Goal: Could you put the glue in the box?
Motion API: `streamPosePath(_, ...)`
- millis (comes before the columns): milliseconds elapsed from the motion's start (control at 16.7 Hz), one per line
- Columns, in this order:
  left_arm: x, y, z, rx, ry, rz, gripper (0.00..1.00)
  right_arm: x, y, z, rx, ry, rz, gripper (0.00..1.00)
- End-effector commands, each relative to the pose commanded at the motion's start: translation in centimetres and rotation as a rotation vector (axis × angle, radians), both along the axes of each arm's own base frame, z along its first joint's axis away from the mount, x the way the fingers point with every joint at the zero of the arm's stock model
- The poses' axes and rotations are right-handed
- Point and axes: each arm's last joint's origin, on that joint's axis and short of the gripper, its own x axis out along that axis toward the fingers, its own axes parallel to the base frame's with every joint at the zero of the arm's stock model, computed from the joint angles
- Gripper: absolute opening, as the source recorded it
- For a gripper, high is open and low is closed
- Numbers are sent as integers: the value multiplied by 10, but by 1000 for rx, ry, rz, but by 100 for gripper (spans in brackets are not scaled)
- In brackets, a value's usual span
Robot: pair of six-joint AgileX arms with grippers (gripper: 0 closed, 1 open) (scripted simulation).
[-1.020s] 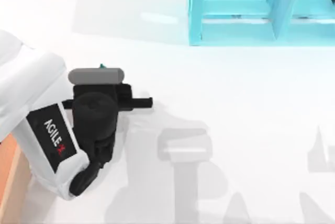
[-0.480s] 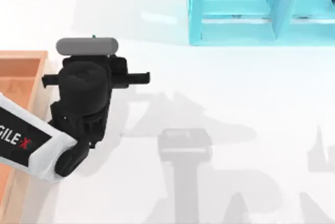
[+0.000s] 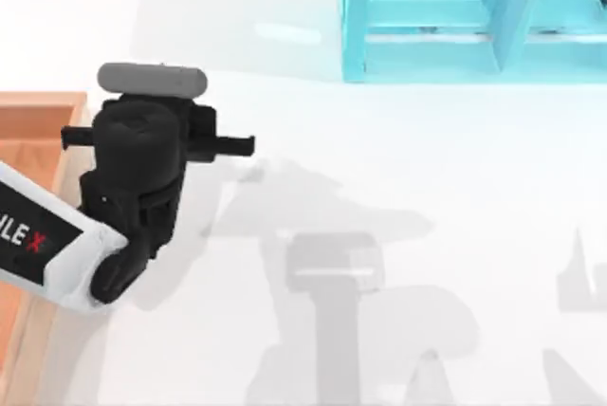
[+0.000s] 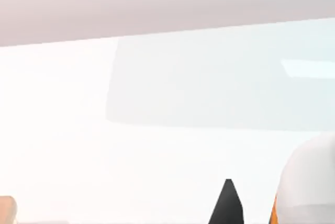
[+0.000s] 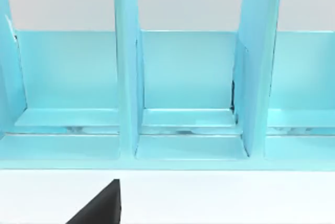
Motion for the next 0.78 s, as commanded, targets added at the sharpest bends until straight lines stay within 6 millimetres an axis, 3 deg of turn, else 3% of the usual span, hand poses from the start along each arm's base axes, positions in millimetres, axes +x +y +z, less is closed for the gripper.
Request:
streamPosePath(180, 29, 31, 10, 156, 48, -22, 0, 0, 0, 0, 0, 0, 0, 100)
streamPosePath(420, 65, 95, 43, 435, 119, -152, 0, 0, 0, 0, 0, 0, 0, 100)
streamPosePath(600, 76, 151, 60, 670, 197, -346, 0, 0, 0, 0, 0, 0, 0, 100)
streamPosePath(780, 72, 212, 77, 847, 235, -535, 0, 0, 0, 0, 0, 0, 0, 100)
